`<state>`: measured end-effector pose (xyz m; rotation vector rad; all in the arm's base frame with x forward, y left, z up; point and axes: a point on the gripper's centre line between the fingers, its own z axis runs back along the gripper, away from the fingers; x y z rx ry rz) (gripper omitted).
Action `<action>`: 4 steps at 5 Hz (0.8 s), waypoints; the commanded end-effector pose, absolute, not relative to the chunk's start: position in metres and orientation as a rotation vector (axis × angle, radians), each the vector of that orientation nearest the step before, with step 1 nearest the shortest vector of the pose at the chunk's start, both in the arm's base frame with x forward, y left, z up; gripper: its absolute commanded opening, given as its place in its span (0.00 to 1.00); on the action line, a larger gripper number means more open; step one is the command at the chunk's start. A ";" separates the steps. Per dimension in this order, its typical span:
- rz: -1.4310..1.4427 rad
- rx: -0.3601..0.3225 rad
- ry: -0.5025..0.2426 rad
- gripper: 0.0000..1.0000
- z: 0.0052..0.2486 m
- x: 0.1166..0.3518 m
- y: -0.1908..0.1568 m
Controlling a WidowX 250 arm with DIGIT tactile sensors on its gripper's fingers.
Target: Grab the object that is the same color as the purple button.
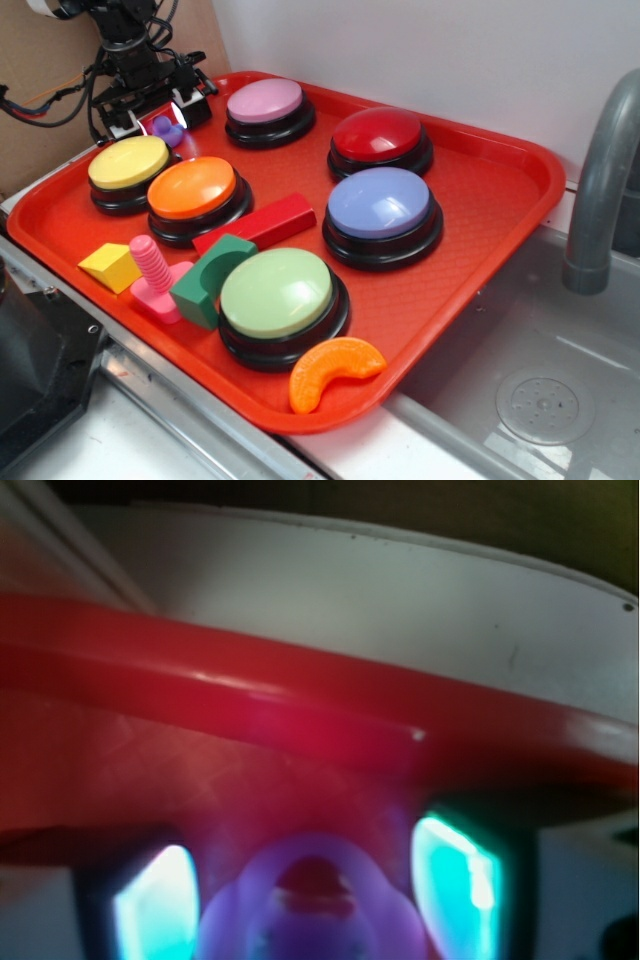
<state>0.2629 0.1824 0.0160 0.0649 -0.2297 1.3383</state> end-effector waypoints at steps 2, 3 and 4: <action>1.155 0.058 -0.339 0.00 0.070 0.270 0.182; 0.908 0.014 -0.324 0.00 0.104 0.276 0.162; 0.718 -0.023 -0.321 0.00 0.127 0.276 0.135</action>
